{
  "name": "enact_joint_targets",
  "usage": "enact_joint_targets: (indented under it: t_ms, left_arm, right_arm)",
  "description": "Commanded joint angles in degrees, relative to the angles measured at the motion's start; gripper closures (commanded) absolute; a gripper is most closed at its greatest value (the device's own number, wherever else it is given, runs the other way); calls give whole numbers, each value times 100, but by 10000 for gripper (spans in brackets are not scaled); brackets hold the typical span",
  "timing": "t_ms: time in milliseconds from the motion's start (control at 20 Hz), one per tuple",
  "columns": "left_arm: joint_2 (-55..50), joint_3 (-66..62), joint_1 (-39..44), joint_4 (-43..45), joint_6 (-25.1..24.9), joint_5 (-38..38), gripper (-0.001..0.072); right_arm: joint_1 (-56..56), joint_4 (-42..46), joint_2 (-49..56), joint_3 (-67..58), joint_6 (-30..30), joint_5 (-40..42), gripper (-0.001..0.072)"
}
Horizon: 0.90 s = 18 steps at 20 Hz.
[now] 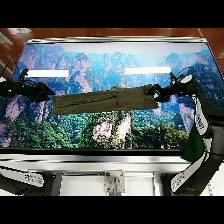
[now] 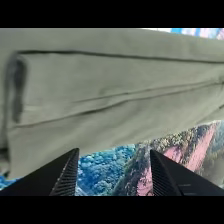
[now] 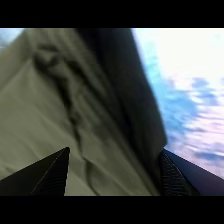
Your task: Fold the shirts.
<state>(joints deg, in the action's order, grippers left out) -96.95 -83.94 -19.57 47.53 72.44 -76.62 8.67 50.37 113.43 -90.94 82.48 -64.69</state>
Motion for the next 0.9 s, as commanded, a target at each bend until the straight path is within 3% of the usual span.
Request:
enact_joint_targets:
  t_ms: [0,50,150,200,250,300,500,700,850]
  left_arm:
    - [114,-13,289,-7,-85,-31,211]
    - [127,-13,396,-11,-83,31,210]
    - [127,-13,601,-90,-81,227,210]
    - [127,-13,708,-175,-79,352,237]
    - [125,-9,846,-345,-79,487,398]
    - [118,-7,1008,-509,-85,577,666]
    - [17,17,2096,-662,-118,1451,664]
    - [-422,22,3399,-667,-109,1727,664]
    - [-658,20,4133,-807,232,2496,664]
  right_arm:
    - [-131,-63,208,7,197,24,114]
    - [-162,-61,225,7,240,39,194]
    - [-173,-164,168,4,197,61,551]
    - [-157,-275,74,4,44,33,643]
    - [-131,-365,-72,4,-151,7,647]
    - [-127,-415,-280,4,-243,-20,647]
    - [-129,-402,-1342,7,-254,-376,648]
    - [-173,-337,-2258,7,-133,-1163,647]
    - [-247,-177,-2758,7,61,-1517,648]
